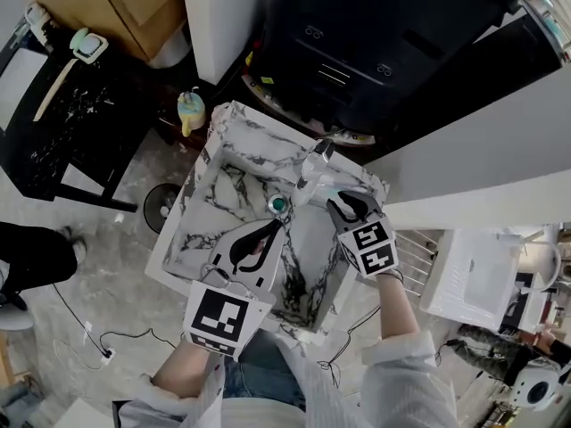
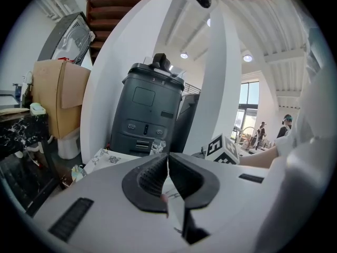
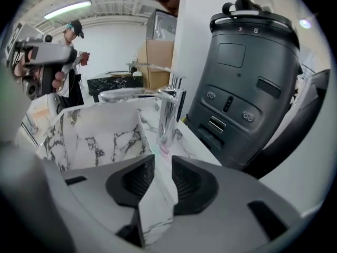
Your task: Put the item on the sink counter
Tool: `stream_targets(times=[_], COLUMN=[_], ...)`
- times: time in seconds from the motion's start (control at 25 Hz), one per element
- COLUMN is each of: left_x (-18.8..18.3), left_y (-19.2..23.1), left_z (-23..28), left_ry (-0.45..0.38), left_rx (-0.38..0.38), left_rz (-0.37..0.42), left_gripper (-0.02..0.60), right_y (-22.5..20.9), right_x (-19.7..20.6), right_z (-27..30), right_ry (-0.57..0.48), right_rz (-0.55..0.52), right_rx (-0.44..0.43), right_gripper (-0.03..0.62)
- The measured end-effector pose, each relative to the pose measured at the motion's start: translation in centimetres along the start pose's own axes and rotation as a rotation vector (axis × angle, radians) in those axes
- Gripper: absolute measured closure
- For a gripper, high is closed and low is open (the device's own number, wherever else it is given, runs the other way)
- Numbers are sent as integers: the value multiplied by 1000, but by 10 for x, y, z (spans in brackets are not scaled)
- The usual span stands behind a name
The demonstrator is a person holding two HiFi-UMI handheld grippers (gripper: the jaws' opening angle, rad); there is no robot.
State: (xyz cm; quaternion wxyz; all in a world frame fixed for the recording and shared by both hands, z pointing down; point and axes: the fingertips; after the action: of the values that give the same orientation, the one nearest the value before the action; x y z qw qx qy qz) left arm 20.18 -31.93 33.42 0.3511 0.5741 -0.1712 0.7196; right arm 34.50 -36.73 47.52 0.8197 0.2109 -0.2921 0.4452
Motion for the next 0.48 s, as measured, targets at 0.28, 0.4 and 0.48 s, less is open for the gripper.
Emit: stream_targets(times=[0.28,0.4,0.48], left_x=[15,20,22], left_y=[3,4,4], left_z=[2,2,2], left_ry=[23,28,32], left_rx=[-19,-22,-25], left_rz=[-24,-29,-31], left_gripper=[560,560,560], right_y=[-5,-6,-7], right_x=[21,27,30], right_z=[34,41,48], right_ry=[104,154,181], right_rz=[-114,-185,-239], right_rx=[-40,-48,-57], right_gripper=[454,442,437])
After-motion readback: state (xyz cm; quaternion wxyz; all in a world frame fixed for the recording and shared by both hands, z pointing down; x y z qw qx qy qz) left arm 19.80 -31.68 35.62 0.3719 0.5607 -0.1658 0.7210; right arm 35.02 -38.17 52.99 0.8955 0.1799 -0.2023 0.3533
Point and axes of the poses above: the fingertips, and each gripper's own axes: z forward along the fingers, y to its left, x out of its underside, and after that the axes turned 6 degrees about z, right-handed
